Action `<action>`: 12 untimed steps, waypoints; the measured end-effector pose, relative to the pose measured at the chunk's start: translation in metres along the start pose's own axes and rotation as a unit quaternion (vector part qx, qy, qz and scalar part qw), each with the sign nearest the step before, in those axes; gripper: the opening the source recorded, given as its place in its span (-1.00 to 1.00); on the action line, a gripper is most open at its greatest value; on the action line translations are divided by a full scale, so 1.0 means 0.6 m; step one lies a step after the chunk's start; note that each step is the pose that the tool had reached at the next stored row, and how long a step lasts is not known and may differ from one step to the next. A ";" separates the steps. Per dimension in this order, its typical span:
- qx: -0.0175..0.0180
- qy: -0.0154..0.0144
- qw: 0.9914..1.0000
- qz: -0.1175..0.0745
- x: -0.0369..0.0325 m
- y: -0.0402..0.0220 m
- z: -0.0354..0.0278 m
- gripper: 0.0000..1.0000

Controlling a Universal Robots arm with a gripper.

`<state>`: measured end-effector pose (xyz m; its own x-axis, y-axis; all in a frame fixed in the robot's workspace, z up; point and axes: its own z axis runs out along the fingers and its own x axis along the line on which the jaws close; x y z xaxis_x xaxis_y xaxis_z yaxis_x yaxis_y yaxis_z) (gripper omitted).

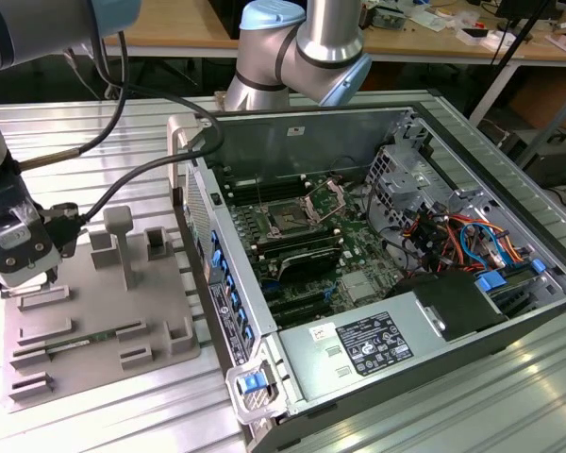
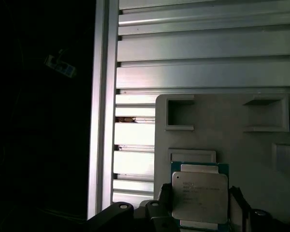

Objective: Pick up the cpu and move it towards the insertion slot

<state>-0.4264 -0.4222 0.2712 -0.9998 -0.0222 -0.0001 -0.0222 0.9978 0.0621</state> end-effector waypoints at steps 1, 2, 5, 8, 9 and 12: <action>0.000 0.000 1.000 0.000 0.000 0.000 0.000 0.09; 0.000 0.000 1.000 0.000 0.000 0.000 -0.001 0.09; 0.000 0.000 1.000 0.000 0.000 0.000 -0.002 0.09; 0.000 0.000 1.000 0.000 0.000 0.000 -0.004 0.09; 0.000 0.000 1.000 0.000 0.000 0.000 -0.005 0.09; 0.000 0.000 1.000 0.000 0.000 0.000 -0.006 0.09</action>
<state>-0.4264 -0.4222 0.2748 -0.9998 -0.0222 -0.0001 -0.0221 0.9978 0.0621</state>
